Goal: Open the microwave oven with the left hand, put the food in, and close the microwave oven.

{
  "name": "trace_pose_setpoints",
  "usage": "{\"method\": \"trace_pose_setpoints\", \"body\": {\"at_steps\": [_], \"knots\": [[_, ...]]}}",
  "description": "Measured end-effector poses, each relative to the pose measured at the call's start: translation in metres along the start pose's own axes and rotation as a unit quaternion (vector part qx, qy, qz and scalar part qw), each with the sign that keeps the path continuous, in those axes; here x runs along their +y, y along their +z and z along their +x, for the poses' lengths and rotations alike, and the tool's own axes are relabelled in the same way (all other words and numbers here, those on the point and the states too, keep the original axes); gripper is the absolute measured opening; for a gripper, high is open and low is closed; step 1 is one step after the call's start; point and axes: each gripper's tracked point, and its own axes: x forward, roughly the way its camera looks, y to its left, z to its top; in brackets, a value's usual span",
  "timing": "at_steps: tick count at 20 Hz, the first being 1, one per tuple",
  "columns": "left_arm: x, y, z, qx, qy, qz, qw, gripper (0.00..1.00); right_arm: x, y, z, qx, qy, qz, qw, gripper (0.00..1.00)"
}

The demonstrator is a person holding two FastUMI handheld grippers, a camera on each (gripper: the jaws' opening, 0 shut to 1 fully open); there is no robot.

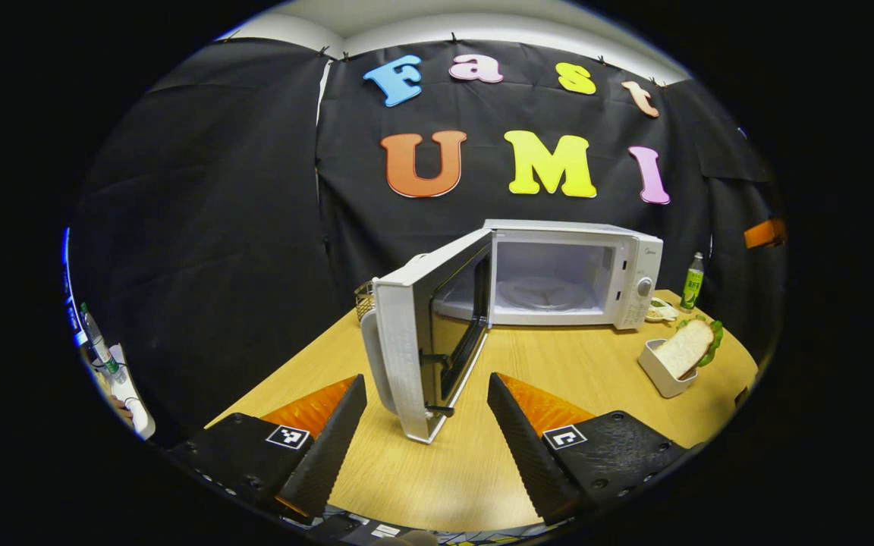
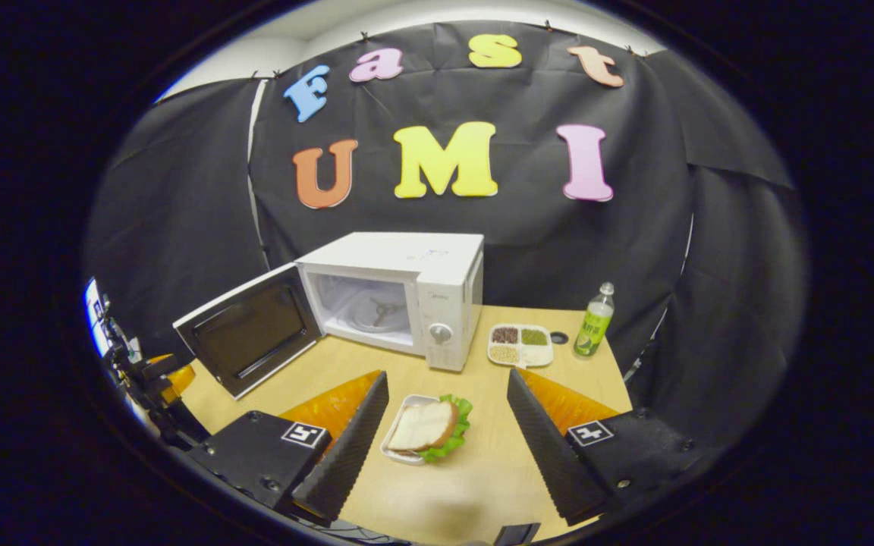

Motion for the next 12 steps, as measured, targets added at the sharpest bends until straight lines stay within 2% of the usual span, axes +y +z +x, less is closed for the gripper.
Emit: {"method": "trace_pose_setpoints", "body": {"at_steps": [1,2,3,4,5,6,7,8,9,10,12], "knots": [[-0.006,0.005,-0.001,-0.004,-0.001,0.002,1.0,0.96,-0.001,-0.009,0.008,0.012,0.006,0.004,1.0,0.92],[-0.012,0.011,-0.002,-0.008,-0.002,0.002,1.0,0.96,-0.003,-0.019,0.019,0.023,0.015,0.01,1.0,1.0],[-0.02,0.019,-0.003,-0.012,-0.004,0.005,1.0,0.96,-0.004,-0.032,0.029,0.044,0.023,0.017,0.999,0.91],[-0.028,0.025,-0.003,-0.015,-0.005,0.008,1.0,0.96,-0.004,-0.045,0.04,0.061,0.034,0.027,0.997,1.0],[-0.035,0.032,-0.003,-0.019,-0.007,0.013,1.0,0.96,-0.003,-0.057,0.05,0.081,0.043,0.042,0.995,0.9],[-0.043,0.039,-0.006,-0.022,-0.007,0.017,1.0,0.96,-0.003,-0.067,0.061,0.1,0.054,0.058,0.992,0.98],[-0.05,0.046,-0.008,-0.026,-0.008,0.02,0.999,0.96,-0.003,-0.077,0.07,0.118,0.064,0.075,0.988,0.86],[-0.059,0.052,-0.009,-0.027,-0.009,0.021,0.999,0.96,-0.003,-0.083,0.079,0.131,0.074,0.093,0.984,0.85],[-0.066,0.056,-0.01,-0.027,-0.008,0.024,0.999,0.96,-0.002,-0.09,0.09,0.144,0.087,0.107,0.98,0.95],[-0.073,0.06,-0.013,-0.026,-0.007,0.027,0.999,0.96,-0.002,-0.098,0.099,0.161,0.094,0.118,0.975,0.84],[-0.084,0.067,-0.017,-0.026,-0.002,0.041,0.999,0.97,-0.005,-0.104,0.115,0.186,0.116,0.146,0.965,0.82]]}}
